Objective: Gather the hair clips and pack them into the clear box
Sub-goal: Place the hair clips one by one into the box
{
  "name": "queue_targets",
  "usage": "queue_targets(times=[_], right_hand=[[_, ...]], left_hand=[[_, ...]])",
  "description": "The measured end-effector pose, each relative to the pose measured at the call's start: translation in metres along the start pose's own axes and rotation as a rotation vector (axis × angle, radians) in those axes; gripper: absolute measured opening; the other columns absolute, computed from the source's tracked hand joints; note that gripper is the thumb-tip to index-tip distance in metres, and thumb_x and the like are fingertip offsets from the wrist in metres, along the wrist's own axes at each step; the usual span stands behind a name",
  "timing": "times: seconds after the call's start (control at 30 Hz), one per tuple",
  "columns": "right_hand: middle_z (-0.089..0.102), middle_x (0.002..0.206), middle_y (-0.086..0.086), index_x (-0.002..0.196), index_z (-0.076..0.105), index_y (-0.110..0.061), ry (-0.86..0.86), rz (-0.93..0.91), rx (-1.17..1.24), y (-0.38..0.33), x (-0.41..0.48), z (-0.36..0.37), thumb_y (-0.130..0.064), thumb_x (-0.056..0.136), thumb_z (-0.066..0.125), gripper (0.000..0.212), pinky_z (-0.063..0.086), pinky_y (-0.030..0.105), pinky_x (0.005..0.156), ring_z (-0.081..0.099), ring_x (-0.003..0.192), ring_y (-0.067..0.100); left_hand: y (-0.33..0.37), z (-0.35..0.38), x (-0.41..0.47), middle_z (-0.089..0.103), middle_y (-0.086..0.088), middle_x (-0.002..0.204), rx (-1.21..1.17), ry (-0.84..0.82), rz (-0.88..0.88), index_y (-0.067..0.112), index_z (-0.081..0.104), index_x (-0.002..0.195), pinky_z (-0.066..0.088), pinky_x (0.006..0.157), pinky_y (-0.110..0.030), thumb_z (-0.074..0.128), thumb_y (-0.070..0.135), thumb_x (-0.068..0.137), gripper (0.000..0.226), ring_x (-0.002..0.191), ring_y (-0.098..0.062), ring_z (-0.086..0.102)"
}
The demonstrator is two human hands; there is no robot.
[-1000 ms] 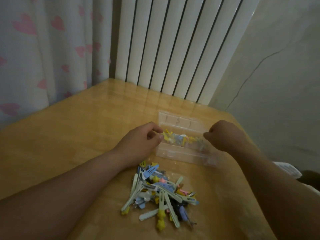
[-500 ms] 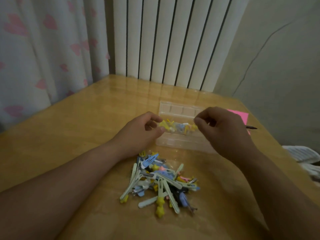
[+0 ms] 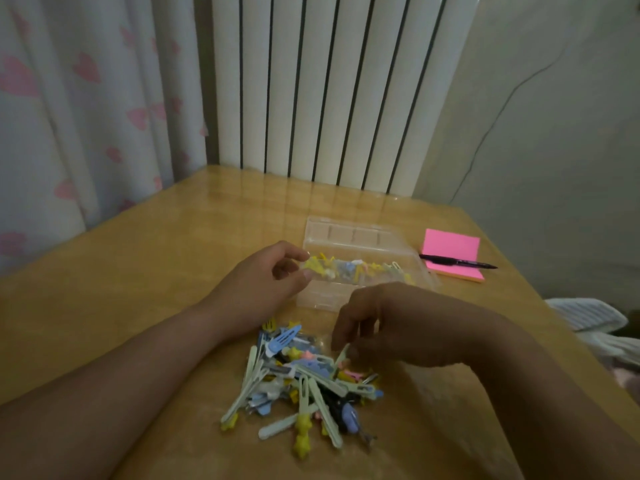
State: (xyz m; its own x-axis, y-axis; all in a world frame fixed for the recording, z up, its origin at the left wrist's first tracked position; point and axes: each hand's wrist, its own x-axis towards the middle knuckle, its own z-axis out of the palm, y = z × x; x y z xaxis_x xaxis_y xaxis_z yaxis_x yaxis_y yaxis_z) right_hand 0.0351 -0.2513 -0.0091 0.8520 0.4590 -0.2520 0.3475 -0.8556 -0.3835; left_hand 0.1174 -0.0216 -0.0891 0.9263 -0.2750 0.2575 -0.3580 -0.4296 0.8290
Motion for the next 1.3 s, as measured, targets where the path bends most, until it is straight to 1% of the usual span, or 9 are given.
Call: queue_targets(times=[0.23,0.47,0.7,0.87,0.97,1.07,1.13,1.2,1.3], right_hand=[[0.071,0.099,-0.016,0.105,0.077,-0.032,0.079,0.002,-0.040,0.005,0.004,0.004,-0.027,0.095,0.075,0.012,0.052,0.021,0.079,0.063,0.089,-0.001],[0.066,0.091,-0.014,0.106,0.076,-0.032,0.124,0.036,-0.129,-0.002,0.003,0.005,-0.037,0.094,0.074,0.014,0.056,0.031,0.077,0.061,0.082,0.004],[0.068,0.092,-0.008,0.098,0.073,-0.026,0.113,0.023,-0.247,-0.007,0.008,0.010,-0.035,0.095,0.069,0.010,0.057,0.036,0.075,0.062,0.081,0.010],[0.069,0.082,-0.003,0.090,0.072,-0.021,0.142,0.054,-0.126,-0.004,0.001,0.004,-0.031,0.097,0.064,0.014,0.059,0.035,0.069,0.064,0.069,0.010],[0.072,0.080,0.001,0.090,0.071,-0.021,0.248,0.072,0.075,0.004,-0.008,-0.010,-0.024,0.099,0.065,0.012,0.062,0.031,0.061,0.071,0.068,0.016],[0.074,0.081,0.001,0.094,0.070,-0.019,0.456,0.124,0.243,0.023,-0.014,-0.023,-0.018,0.100,0.067,0.007,0.062,0.026,0.064,0.074,0.070,0.012],[0.077,0.082,0.005,0.093,0.072,-0.015,0.633,0.207,0.340,0.040,-0.012,-0.031,-0.014,0.098,0.070,0.005,0.065,0.034,0.071,0.076,0.071,0.014],[0.077,0.081,0.003,0.089,0.075,-0.016,0.762,0.301,0.325,0.055,-0.002,-0.037,-0.015,0.094,0.073,0.006,0.066,0.042,0.075,0.076,0.074,0.018],[0.074,0.080,-0.004,0.085,0.077,-0.023,0.746,0.386,0.157,0.064,0.022,-0.047,-0.021,0.093,0.075,0.008,0.058,0.034,0.063,0.071,0.077,0.021]], left_hand=[[-0.001,0.001,0.000,0.067,0.010,0.107,-0.005,0.001,0.003,0.039,0.067,0.122,0.052,0.084,-0.025,0.070,0.045,0.097,0.025,0.097,-0.004,0.064],[-0.002,0.000,0.000,0.068,0.009,0.106,-0.001,-0.007,0.011,0.039,0.067,0.122,0.054,0.088,-0.031,0.069,0.045,0.098,0.025,0.097,-0.006,0.065],[-0.001,0.000,-0.001,0.068,0.007,0.107,-0.004,-0.018,0.009,0.038,0.067,0.122,0.053,0.088,-0.032,0.069,0.045,0.098,0.024,0.099,-0.009,0.065],[0.001,-0.001,-0.001,0.066,0.008,0.109,-0.010,-0.021,0.004,0.040,0.066,0.122,0.052,0.085,-0.027,0.067,0.045,0.099,0.023,0.101,-0.009,0.065],[0.000,0.000,-0.002,0.065,0.009,0.109,-0.013,-0.023,-0.004,0.041,0.065,0.121,0.049,0.079,-0.023,0.066,0.047,0.100,0.023,0.099,-0.007,0.063],[-0.001,0.001,-0.001,0.064,0.009,0.108,-0.027,-0.018,0.003,0.039,0.064,0.121,0.048,0.077,-0.023,0.066,0.046,0.100,0.022,0.097,-0.006,0.062],[-0.001,0.003,-0.001,0.063,0.009,0.109,-0.032,-0.013,0.011,0.038,0.064,0.122,0.048,0.078,-0.024,0.066,0.045,0.099,0.024,0.098,-0.006,0.061],[-0.001,0.003,-0.001,0.062,0.010,0.110,-0.030,-0.012,0.017,0.038,0.064,0.123,0.049,0.080,-0.025,0.066,0.046,0.099,0.026,0.100,-0.006,0.061],[-0.002,0.003,0.000,0.062,0.010,0.109,-0.023,-0.021,0.019,0.038,0.063,0.123,0.050,0.080,-0.027,0.066,0.047,0.099,0.025,0.099,-0.008,0.060]])
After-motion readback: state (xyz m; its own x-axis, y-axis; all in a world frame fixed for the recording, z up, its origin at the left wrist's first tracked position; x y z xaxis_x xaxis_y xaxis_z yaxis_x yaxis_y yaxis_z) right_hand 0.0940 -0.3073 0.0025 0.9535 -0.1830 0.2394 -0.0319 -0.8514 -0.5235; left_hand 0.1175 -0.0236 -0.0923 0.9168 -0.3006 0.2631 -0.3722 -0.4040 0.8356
